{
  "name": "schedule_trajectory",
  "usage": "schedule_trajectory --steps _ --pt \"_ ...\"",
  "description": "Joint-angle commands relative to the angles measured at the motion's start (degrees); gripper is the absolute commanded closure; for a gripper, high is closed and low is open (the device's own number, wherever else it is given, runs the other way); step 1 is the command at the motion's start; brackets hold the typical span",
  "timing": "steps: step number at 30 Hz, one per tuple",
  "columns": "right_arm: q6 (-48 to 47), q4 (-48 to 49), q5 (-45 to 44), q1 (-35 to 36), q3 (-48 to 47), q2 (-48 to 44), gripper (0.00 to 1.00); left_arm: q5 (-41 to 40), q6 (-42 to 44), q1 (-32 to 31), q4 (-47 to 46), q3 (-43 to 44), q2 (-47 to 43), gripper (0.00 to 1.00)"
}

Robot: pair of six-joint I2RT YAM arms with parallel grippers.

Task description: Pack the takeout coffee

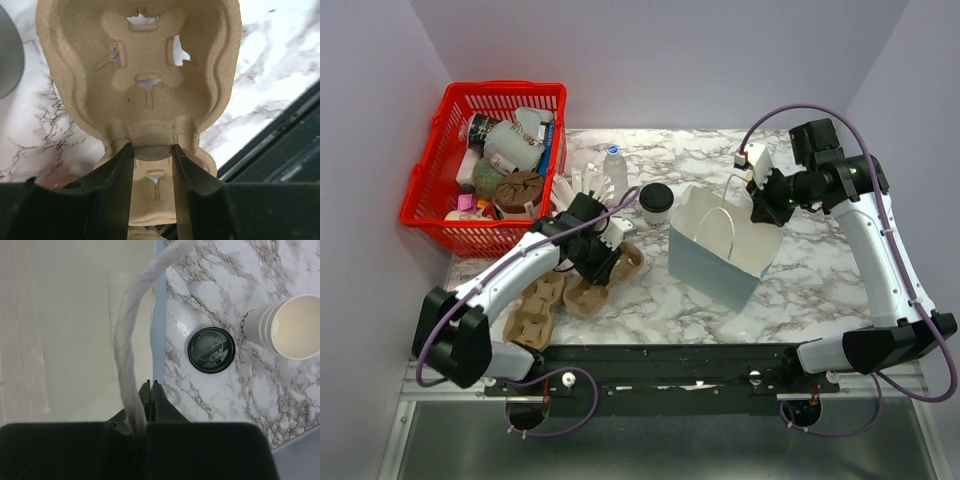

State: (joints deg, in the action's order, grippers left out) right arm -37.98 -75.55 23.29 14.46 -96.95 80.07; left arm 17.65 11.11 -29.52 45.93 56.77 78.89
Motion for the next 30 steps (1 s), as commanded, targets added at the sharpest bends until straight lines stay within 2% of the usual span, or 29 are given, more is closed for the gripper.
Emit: schedule_trajectory --steps 1,3,7,10,14,19,23,30 --pt "-1.75 0.67 1.93 0.13 -1.58 -1.76 1.00 9.67 4.08 0.60 2.14 1.76 -8.82 0.95" --pt "-1.75 0.23 2.37 0.13 -1.49 -1.85 1.00 12.30 5.23 0.86 2.76 2.20 -10.59 0.99" --pt "-2.45 -0.48 2.73 0.13 -1.14 -2.55 1.00 14.25 6.11 1.74 2.15 5.44 -16.29 1.00" --pt "-2.28 -0.39 3.25 0.13 -1.14 -3.17 1.00 17.15 3.22 2.62 -5.12 8.17 -21.47 1.00" --pt "-1.84 -0.65 4.40 0.04 -1.84 -2.91 1.00 17.51 -2.40 2.62 -25.30 8.70 -25.28 1.00" --pt "-2.01 -0.83 5.98 0.22 -2.02 -3.17 1.00 18.82 -9.25 2.62 -37.56 13.97 -20.29 1.00" --pt "-2.01 -0.83 6.68 0.22 -2.11 -2.82 1.00 18.74 -15.84 1.57 -55.63 15.03 -15.80 1.00" --pt "-1.66 -0.92 8.26 0.22 -3.42 -1.94 1.00 19.27 -22.36 -3.17 -72.46 15.83 -7.35 1.00"
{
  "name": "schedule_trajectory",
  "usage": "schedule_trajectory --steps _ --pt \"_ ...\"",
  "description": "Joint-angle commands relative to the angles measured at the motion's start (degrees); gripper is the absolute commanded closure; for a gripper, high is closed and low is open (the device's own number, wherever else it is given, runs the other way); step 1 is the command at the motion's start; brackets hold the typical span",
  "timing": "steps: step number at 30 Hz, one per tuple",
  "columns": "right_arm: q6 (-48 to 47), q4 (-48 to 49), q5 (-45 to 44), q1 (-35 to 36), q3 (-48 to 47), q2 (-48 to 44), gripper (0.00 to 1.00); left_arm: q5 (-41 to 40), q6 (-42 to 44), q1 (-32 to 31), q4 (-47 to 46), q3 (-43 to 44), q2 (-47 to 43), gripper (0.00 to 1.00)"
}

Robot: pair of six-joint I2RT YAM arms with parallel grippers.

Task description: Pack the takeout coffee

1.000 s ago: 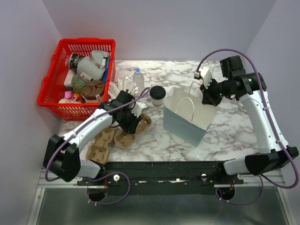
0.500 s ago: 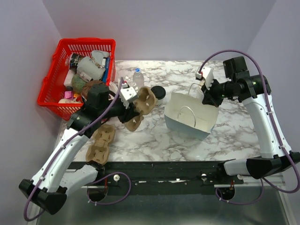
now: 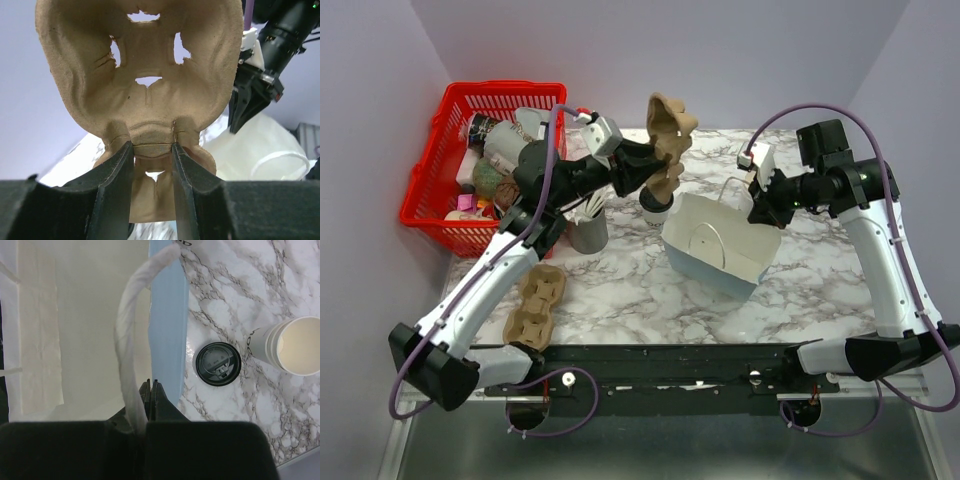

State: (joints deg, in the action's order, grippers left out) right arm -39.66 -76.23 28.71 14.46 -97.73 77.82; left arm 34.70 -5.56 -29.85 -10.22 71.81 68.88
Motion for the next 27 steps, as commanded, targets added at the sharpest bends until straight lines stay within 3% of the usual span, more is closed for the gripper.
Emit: schedule_trajectory --steps 1,9,16,27 --pt "0.02 -0.24 2.76 0.22 -2.72 0.31 1.00 2.13 -5.69 -3.46 -17.72 -0.34 3.36 1.00" --pt "3.00 0.64 3.54 0.13 -2.73 0.75 1.00 6.08 -7.01 -8.12 -21.33 -3.78 4.07 1.00" --pt "5.12 1.08 4.25 0.22 -3.96 1.89 1.00 8.89 -2.18 -9.35 -20.99 -8.61 4.42 1.00" --pt "4.15 0.29 5.74 0.22 -5.01 3.03 1.00 14.79 8.91 -9.18 -8.94 -5.02 6.88 1.00"
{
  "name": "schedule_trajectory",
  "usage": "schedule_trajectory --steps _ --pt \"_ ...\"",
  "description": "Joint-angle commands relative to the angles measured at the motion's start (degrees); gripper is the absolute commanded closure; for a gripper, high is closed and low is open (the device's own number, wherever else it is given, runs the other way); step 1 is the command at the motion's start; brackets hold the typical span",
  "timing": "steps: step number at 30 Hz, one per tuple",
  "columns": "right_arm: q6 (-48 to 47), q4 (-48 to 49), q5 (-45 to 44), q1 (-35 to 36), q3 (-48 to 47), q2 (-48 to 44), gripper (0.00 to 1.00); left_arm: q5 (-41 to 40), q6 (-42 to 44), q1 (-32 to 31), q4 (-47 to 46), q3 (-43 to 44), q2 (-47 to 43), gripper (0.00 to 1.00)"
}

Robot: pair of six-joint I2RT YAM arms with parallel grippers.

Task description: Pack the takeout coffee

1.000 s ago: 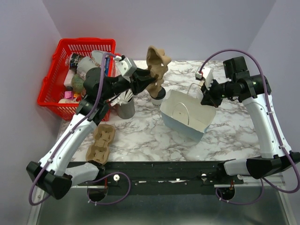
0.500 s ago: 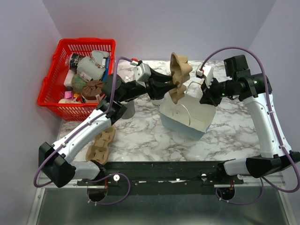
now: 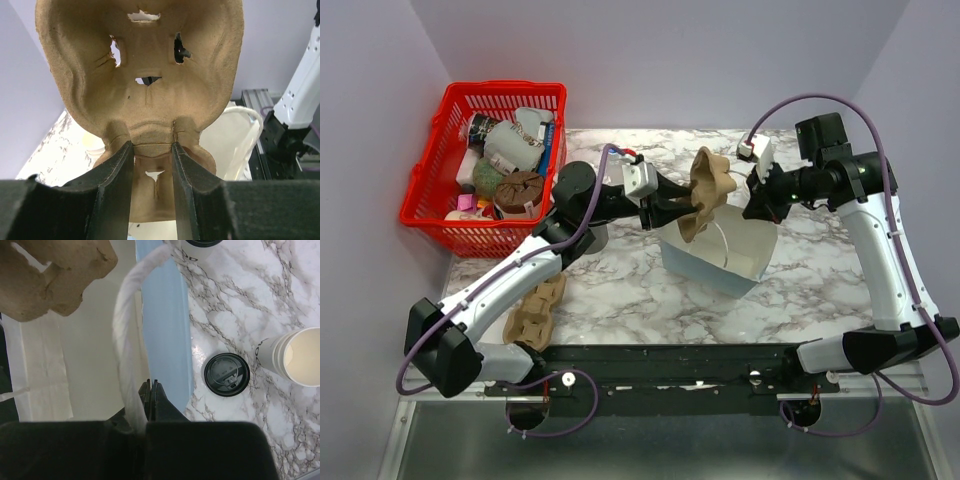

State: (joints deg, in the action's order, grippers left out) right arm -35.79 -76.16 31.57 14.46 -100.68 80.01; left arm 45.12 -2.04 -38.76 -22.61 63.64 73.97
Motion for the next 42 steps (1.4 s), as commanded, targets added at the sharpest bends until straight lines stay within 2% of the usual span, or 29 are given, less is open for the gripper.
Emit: schedule_trajectory --steps 1,4,7,9,17,22,28,31,32,34,35,36,37,38,40,41,42 --pt "-0.24 0.22 3.14 0.22 -2.06 0.76 1.00 3.92 2.34 0.09 2.93 3.42 2.48 1.00" --pt "-0.86 0.05 3.15 0.22 -1.80 0.76 1.00 3.04 -6.54 1.84 -4.97 2.55 2.40 1.00" --pt "-1.56 -0.30 3.14 0.22 -1.71 0.33 1.00 3.13 -8.32 2.46 -6.04 3.77 2.40 1.00" --pt "-2.00 -0.65 3.06 0.22 -1.53 0.24 1.00 4.09 -13.23 3.08 -8.14 4.13 3.19 1.00" --pt "-2.18 -0.66 3.67 0.22 -1.18 -0.20 1.00 0.76 -18.43 3.43 -12.27 3.07 6.44 1.00" --pt "-0.95 -0.22 3.93 0.22 -1.36 0.06 1.00 0.58 -15.72 2.55 -10.36 3.77 7.85 1.00" --pt "1.59 0.75 3.76 0.22 -1.88 0.68 1.00 5.32 -9.13 1.67 -5.52 4.83 9.35 1.00" --pt "2.21 1.19 2.62 0.22 -2.06 0.76 1.00 8.39 -0.88 1.67 1.93 5.71 7.94 1.00" --pt "2.48 1.54 2.44 0.22 -2.06 0.68 1.00 9.18 2.01 1.67 8.57 6.67 7.24 1.00" --pt "2.74 1.72 2.44 0.22 -2.15 0.85 1.00 11.47 14.04 1.67 16.24 7.90 6.62 1.00" --pt "2.74 1.72 2.44 0.22 -2.24 0.85 1.00 11.91 17.91 1.67 24.90 9.47 6.36 1.00" --pt "2.83 1.72 2.44 0.22 -2.50 1.20 1.00 12.00 24.48 1.67 28.64 10.27 6.36 1.00" --pt "2.74 1.72 2.44 0.22 -2.67 1.38 1.00 12.09 27.59 1.67 32.33 11.24 6.27 1.00" --pt "2.66 1.63 2.53 0.22 -2.85 1.64 1.00 11.75 30.75 1.67 39.85 13.42 6.79 1.00" --pt "1.78 1.11 3.40 0.22 -3.46 2.34 1.00 11.22 40.91 1.67 47.53 16.59 8.02 1.00" --pt "1.34 0.41 3.84 0.13 -3.73 2.52 1.00 11.04 44.72 1.67 51.84 21.13 10.12 1.00" --pt "1.16 0.05 4.20 0.22 -4.08 2.78 1.00 10.69 47.54 1.50 60.14 23.79 11.44 1.00"
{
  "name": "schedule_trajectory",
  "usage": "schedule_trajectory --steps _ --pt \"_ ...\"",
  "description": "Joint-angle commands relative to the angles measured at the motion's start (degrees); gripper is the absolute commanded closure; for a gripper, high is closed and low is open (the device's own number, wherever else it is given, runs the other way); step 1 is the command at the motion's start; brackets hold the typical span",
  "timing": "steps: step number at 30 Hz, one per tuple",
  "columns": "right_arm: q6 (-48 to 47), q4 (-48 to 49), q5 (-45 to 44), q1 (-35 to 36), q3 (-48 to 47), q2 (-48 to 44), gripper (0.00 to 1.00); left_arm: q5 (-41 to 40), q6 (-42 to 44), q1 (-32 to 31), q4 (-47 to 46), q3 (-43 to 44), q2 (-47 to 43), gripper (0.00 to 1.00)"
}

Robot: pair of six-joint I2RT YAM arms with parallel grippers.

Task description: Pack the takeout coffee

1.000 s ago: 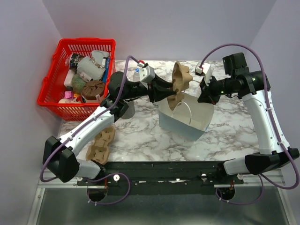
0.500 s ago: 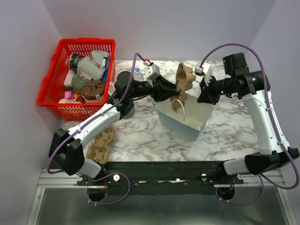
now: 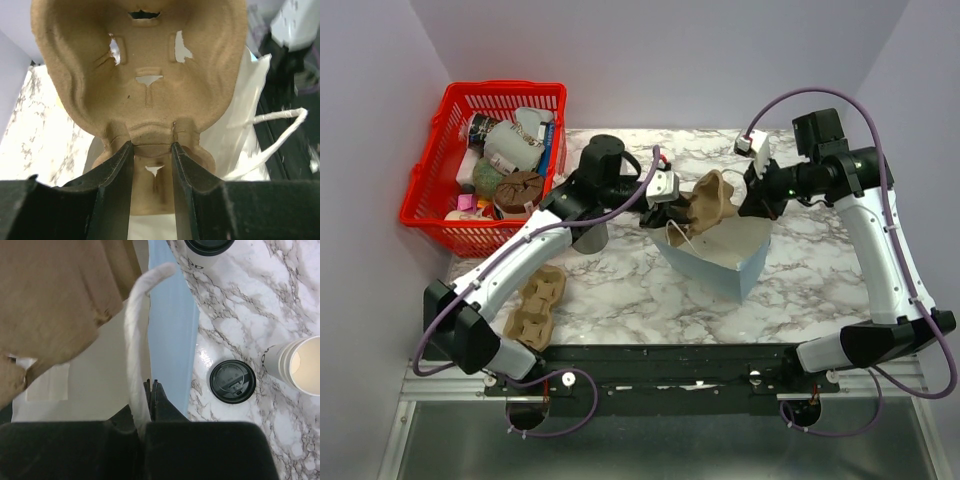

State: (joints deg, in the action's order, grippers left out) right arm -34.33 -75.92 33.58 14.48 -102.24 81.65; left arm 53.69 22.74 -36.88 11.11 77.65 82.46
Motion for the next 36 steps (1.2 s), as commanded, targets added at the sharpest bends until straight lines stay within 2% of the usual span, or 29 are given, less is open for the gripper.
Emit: schedule_trajectory --steps 1,2,3,6,8,9,12,19,36 --pt "-0.74 -0.45 2.71 0.20 -2.96 1.58 1.00 1.77 25.48 -0.73 30.68 12.76 4.45 1.00" --pt "-0.83 -0.80 3.06 0.28 -3.14 1.59 1.00 0.55 30.73 -0.99 35.07 19.14 7.77 1.00" --pt "-0.83 -0.90 3.24 0.20 -3.23 1.59 1.00 -0.33 33.13 -1.35 43.90 22.51 9.46 1.00" --pt "-0.83 -0.81 4.65 0.81 -2.18 1.32 1.00 -5.87 37.89 -3.54 56.94 34.21 15.35 1.00" --pt "-0.04 -0.11 5.61 1.42 -0.34 0.71 1.00 -8.42 39.39 -5.12 62.69 42.27 19.03 1.00" --pt "0.40 0.24 5.96 1.78 0.54 0.45 1.00 -10.95 41.14 -5.56 67.67 44.67 20.02 1.00" --pt "1.80 1.47 7.20 1.96 2.82 -0.35 1.00 -13.78 44.65 -6.36 72.98 49.09 21.61 1.00" --pt "0.75 0.16 8.43 1.96 1.43 1.14 1.00 -21.86 52.49 -8.64 75.54 45.13 18.88 1.00" --pt "2.33 1.29 7.56 6.00 3.01 1.06 1.00 -27.68 51.88 -13.21 75.46 47.68 22.22 1.00"
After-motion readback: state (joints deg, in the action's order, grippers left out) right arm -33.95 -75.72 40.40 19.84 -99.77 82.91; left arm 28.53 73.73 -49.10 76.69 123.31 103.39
